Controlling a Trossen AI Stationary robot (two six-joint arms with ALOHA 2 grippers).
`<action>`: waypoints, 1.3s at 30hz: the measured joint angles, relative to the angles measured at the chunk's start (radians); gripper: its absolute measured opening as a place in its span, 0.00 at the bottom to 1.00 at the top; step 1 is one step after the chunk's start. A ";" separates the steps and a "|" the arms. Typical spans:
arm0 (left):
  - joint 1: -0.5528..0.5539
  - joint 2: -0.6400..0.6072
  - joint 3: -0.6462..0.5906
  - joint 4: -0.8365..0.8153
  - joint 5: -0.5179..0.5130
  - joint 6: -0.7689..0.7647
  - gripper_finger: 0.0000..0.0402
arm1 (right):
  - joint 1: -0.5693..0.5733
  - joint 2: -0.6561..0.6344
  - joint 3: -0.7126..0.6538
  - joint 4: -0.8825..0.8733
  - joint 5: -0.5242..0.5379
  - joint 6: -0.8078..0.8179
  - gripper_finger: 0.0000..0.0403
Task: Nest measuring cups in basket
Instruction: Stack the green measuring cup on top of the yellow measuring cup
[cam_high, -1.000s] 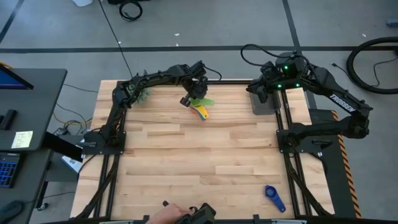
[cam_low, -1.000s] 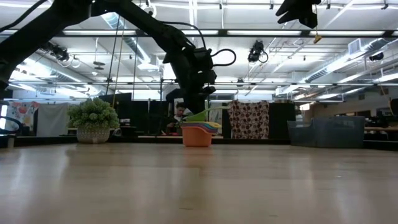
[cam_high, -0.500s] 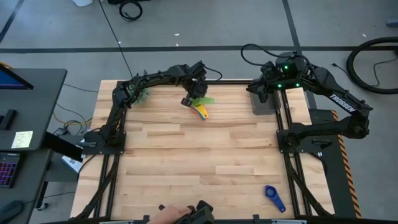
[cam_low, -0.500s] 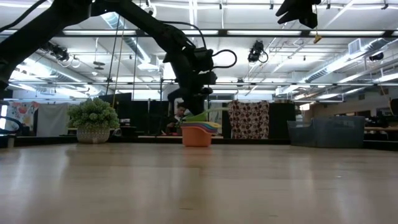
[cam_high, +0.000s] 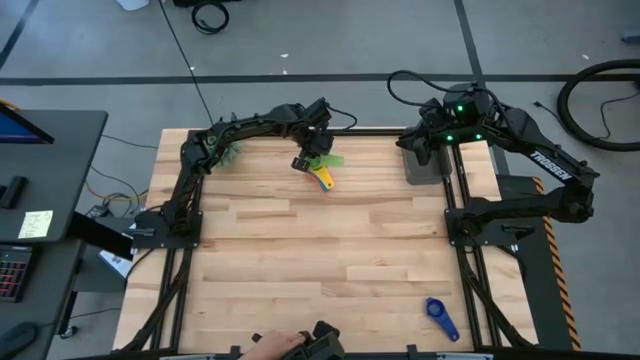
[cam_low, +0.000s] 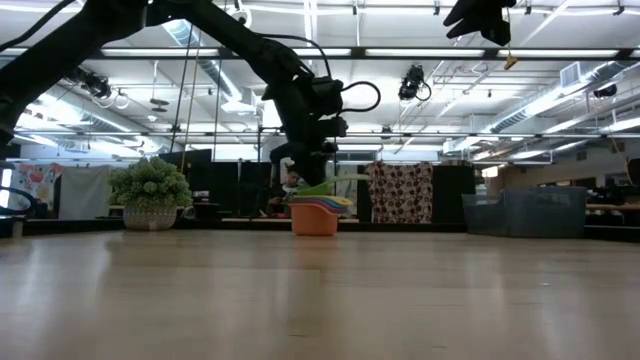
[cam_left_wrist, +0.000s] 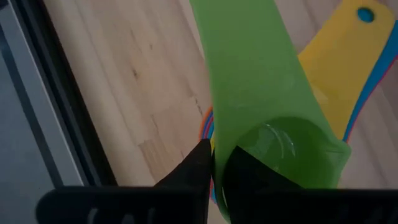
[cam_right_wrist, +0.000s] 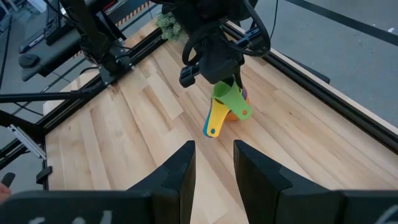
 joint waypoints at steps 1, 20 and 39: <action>0.000 0.000 0.000 -0.003 -0.014 0.000 0.10 | 0.000 0.000 0.000 0.000 0.000 0.000 0.28; -0.009 -0.001 0.000 -0.053 -0.075 0.026 0.22 | 0.000 0.000 0.000 0.000 -0.008 0.001 0.28; -0.081 -0.106 0.000 -0.070 -0.481 0.046 0.29 | 0.000 0.008 0.000 0.019 0.045 0.022 0.28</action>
